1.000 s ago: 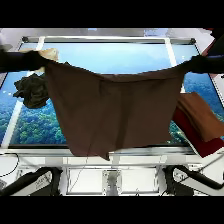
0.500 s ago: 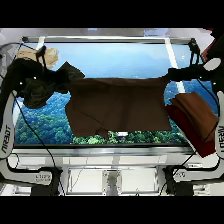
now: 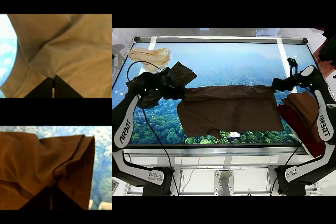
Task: Fold the shirts.
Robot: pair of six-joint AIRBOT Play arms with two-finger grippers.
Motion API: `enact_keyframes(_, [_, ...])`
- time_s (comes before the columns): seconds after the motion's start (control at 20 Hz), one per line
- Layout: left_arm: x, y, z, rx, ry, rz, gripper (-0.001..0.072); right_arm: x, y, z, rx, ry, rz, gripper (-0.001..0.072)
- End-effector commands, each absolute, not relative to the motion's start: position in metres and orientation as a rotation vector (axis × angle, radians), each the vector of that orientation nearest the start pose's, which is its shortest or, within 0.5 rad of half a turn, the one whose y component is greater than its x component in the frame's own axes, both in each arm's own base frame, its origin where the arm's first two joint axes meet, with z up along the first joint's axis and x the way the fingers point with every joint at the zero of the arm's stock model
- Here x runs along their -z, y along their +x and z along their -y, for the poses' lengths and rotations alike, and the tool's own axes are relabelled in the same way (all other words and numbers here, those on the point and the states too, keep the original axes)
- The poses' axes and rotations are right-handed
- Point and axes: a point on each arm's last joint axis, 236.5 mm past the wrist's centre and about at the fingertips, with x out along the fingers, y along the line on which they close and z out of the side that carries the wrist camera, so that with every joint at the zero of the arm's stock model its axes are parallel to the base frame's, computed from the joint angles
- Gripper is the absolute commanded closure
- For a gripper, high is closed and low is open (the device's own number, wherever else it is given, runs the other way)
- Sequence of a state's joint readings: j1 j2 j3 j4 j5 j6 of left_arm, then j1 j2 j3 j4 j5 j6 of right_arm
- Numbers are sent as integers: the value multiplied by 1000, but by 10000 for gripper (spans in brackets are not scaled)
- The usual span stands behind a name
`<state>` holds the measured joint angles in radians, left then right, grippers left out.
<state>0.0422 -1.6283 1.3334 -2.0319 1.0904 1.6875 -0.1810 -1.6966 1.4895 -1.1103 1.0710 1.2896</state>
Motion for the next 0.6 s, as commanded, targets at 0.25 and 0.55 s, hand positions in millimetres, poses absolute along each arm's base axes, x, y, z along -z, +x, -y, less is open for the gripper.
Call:
enact_keyframes(0.25, [82,458,41,56,-359,-1327,696,66,491,38,-26,258,-1257,690])
enact_keyframes(0.55, [83,453,44,58,-374,-1351,696,68,489,45,-11,227,-1266,690])
